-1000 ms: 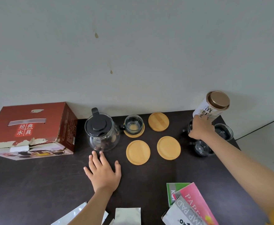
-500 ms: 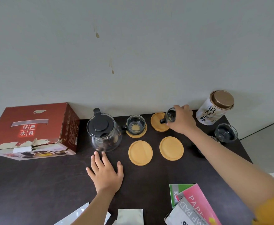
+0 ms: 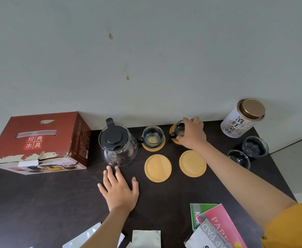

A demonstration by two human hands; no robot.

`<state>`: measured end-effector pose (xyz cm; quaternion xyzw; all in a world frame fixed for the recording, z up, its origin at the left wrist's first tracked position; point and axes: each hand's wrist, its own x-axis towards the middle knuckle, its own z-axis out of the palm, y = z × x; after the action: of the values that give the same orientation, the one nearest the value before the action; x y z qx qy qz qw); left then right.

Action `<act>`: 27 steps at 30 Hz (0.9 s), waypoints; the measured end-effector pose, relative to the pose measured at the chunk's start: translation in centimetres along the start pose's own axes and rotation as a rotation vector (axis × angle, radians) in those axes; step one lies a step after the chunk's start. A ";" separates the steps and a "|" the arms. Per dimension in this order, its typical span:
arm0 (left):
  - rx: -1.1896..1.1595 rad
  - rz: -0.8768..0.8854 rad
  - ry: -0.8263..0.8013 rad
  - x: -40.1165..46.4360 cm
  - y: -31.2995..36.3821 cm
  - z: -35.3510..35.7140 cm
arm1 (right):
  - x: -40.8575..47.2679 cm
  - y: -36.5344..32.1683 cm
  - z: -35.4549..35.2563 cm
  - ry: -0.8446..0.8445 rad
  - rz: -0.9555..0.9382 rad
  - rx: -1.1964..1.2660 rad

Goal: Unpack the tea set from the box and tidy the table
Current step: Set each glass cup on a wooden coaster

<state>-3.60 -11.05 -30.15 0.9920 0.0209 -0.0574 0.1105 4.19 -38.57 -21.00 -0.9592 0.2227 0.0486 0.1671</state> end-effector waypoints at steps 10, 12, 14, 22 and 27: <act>-0.001 -0.005 0.007 0.0 0.1 -0.1 | -6.4 1.4 1.4 0.165 0.013 0.170; -0.002 -0.005 0.006 0.0 0.1 -0.1 | -8.4 2.6 1.9 0.220 0.036 0.205; -0.008 -0.004 0.007 0.0 0.1 0.0 | -9.9 4.2 2.3 0.305 0.079 0.227; -0.038 -0.001 0.029 -0.1 0.0 0.3 | -12.5 11.4 2.1 0.503 0.511 0.357; -0.042 0.001 0.030 -0.1 0.2 0.2 | -11.7 13.8 3.0 0.467 0.579 0.697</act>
<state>-3.70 -11.31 -30.26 0.9902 0.0233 -0.0418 0.1309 -12.48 -44.42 -25.94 -0.7308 0.5136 -0.2002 0.4026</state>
